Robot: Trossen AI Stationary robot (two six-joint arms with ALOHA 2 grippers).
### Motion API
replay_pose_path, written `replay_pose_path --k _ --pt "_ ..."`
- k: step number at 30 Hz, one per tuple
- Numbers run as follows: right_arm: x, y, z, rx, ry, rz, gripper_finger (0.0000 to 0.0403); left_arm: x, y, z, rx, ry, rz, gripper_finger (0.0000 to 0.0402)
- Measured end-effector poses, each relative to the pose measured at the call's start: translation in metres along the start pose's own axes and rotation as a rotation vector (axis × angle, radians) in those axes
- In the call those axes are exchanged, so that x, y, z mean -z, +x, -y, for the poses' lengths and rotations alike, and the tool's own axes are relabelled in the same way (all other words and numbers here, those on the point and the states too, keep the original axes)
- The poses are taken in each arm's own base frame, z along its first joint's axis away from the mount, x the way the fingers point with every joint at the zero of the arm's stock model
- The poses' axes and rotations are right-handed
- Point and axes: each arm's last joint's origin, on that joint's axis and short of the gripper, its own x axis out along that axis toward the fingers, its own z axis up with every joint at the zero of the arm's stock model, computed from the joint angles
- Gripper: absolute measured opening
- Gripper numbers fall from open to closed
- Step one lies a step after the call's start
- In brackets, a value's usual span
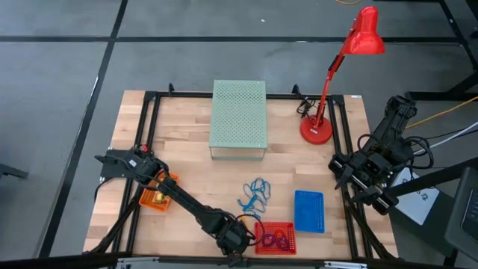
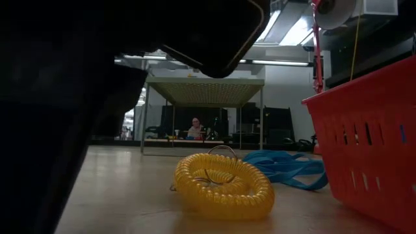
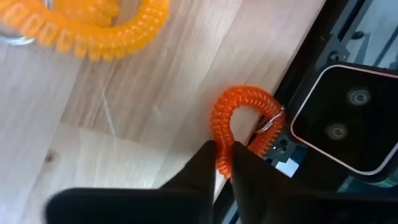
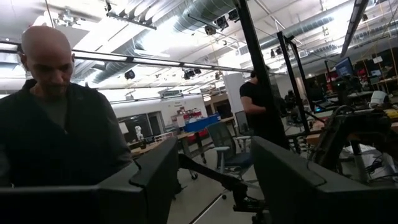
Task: Pick & Place Office Desk Supplies
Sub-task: Put the red coil keychain into the red bin
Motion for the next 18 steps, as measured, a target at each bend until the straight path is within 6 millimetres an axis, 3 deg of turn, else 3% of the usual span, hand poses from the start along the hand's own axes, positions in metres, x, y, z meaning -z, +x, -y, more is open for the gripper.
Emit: replay_pose_path --k 4,8,14,18 --pt "0.000 0.000 0.000 0.000 0.000 0.000 0.0206 -0.008 -0.009 0.001 0.050 0.019 0.021 0.0011" --pt "0.000 0.000 0.000 0.000 -0.007 0.000 0.0206 -0.019 -0.035 0.010 0.161 0.038 0.078 0.0014" --pt "0.000 0.000 -0.001 -0.032 -0.009 0.000 0.0206 -0.035 -0.082 0.013 0.251 0.067 0.207 0.0006" --pt "-0.002 0.000 -0.003 -0.079 -0.035 0.016 0.0206 -0.047 -0.132 0.018 0.367 0.093 0.341 0.0007"
